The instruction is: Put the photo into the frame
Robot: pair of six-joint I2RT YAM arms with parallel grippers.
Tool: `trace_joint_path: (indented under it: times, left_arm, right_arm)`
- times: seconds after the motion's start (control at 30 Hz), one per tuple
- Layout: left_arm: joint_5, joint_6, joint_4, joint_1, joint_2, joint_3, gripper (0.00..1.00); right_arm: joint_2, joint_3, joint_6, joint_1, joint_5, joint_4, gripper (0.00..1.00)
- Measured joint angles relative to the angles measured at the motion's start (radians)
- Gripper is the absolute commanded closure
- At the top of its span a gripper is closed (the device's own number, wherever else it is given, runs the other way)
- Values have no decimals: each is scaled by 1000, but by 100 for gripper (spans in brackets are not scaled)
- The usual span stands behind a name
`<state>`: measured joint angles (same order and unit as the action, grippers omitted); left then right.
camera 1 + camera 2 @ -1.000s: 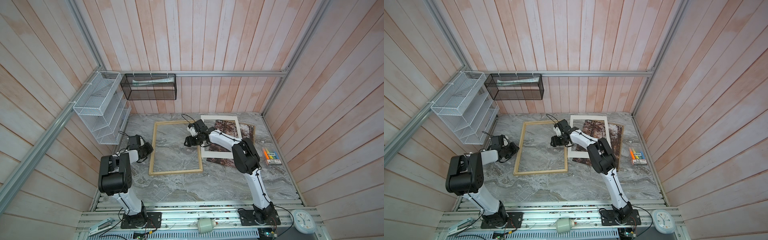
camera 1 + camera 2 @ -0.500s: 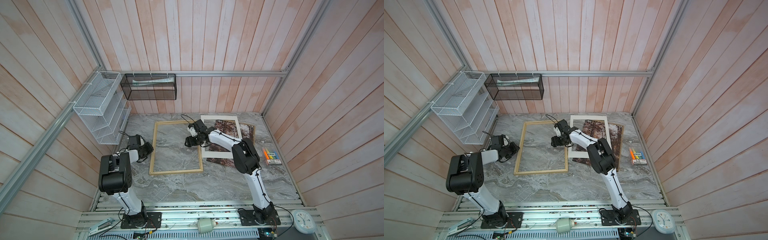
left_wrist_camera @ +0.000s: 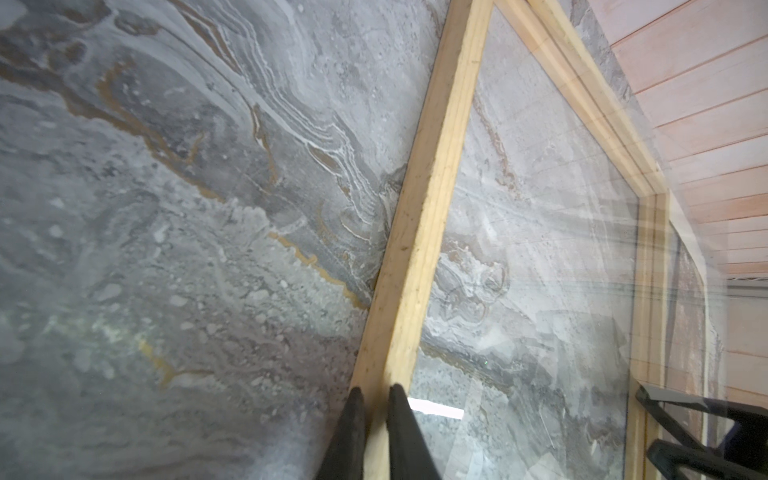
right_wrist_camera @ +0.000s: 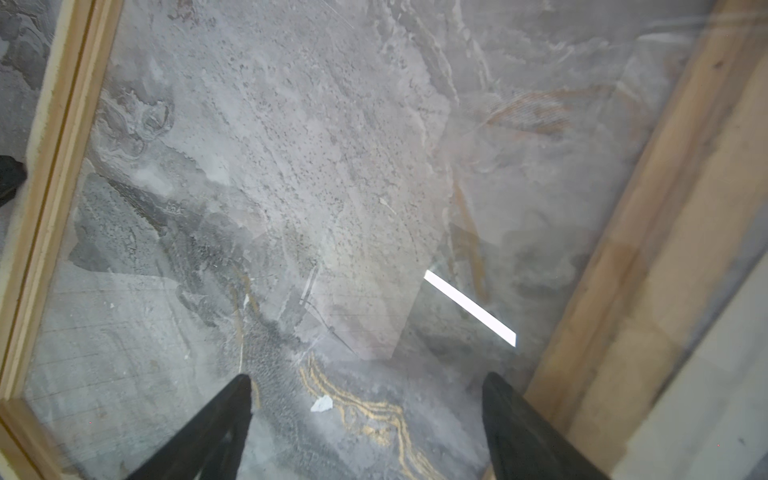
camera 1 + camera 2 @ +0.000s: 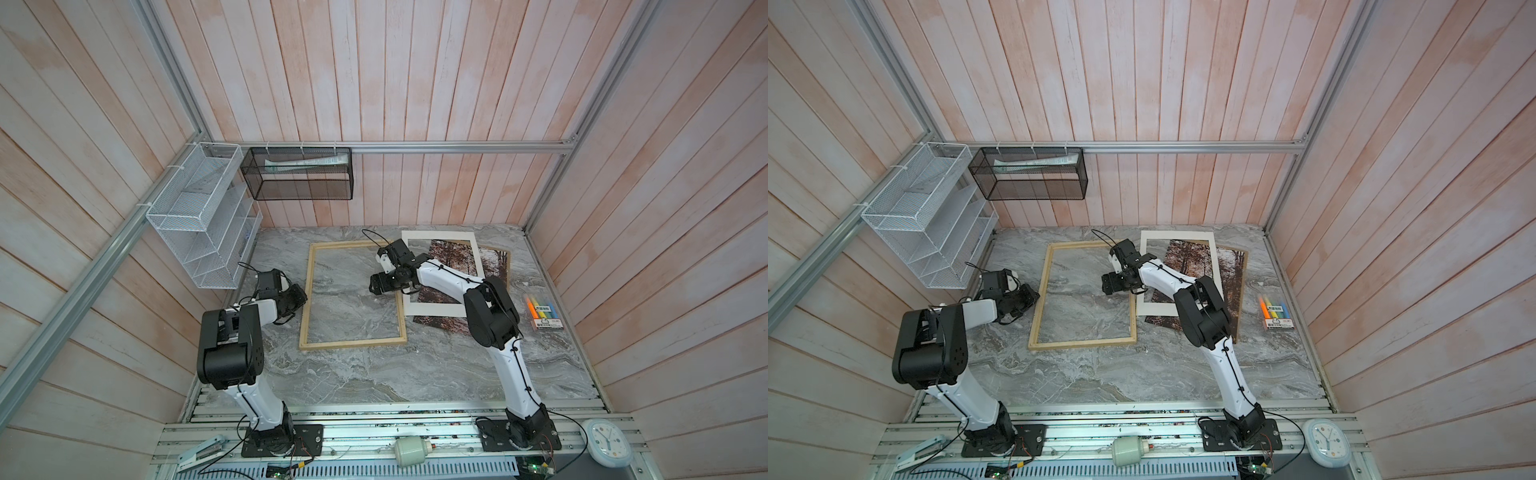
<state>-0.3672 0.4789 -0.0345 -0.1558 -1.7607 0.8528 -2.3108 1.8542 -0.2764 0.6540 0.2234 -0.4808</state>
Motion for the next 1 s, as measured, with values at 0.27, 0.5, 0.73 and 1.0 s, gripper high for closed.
trace_joint_path:
  times: [0.27,0.5,0.73,1.0]
  left_arm:
    - [0,0,0,0,0,1,86]
    - [0,0,0,0,0,1,87]
    - [0,0,0,0,0,2,87]
    - [0,0,0,0,-1,2,87]
  right_arm:
    - [0,0,0,0,-22,-3,12]
    - [17,-10,0,0,-17,-5,12]
    - [39,-11,0,0,-16,-5,12]
    - [45,-32,0,-3,-19,-1,12]
